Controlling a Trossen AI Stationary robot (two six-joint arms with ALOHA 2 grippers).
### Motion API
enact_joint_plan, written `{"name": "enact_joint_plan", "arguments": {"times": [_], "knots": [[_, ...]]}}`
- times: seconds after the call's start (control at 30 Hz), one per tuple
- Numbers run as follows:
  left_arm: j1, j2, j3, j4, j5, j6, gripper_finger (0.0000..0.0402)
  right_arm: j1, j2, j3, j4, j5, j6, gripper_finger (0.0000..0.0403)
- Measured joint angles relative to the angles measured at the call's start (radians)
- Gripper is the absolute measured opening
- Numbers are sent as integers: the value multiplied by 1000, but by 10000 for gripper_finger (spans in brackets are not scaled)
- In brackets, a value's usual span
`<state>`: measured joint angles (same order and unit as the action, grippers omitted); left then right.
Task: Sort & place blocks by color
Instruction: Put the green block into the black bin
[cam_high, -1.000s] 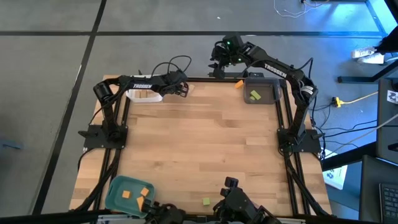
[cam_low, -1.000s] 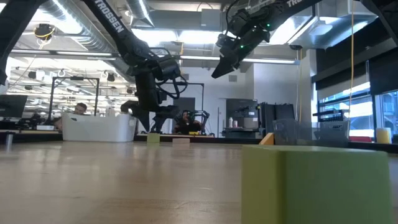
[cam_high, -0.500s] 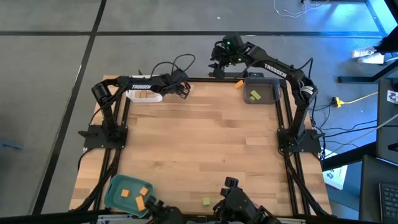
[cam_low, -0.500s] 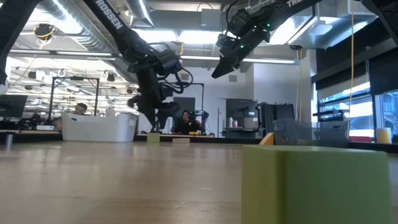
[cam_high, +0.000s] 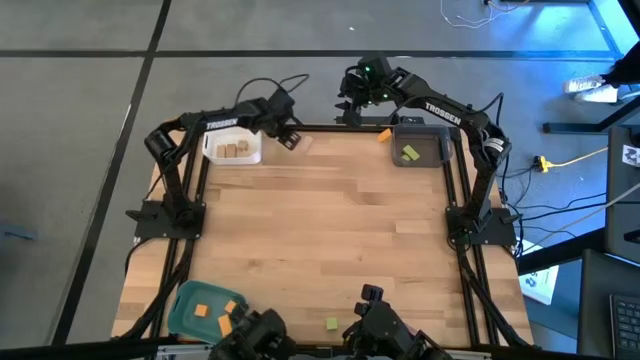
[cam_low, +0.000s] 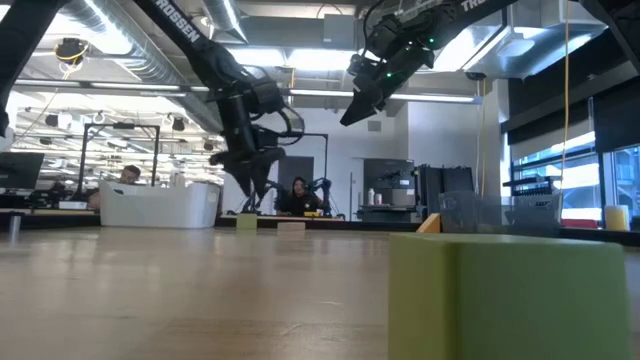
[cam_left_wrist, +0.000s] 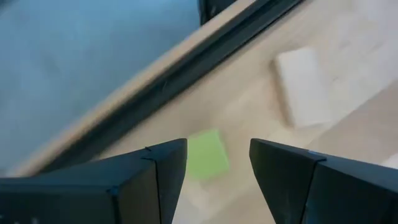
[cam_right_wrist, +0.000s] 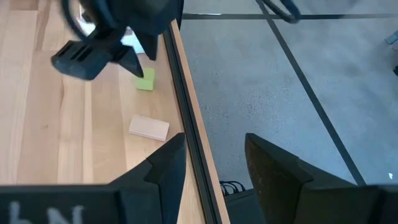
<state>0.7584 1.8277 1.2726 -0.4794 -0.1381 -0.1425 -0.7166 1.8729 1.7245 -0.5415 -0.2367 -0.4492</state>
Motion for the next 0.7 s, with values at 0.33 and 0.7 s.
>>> {"name": "enact_joint_plan", "arguments": {"times": [0.33,0.7], "knots": [[16,1,6,-9,69,212,170,0,0,0,15,0,0,165],[20,1,6,-73,129,752,170,0,0,0,26,0,-1,165]]}}
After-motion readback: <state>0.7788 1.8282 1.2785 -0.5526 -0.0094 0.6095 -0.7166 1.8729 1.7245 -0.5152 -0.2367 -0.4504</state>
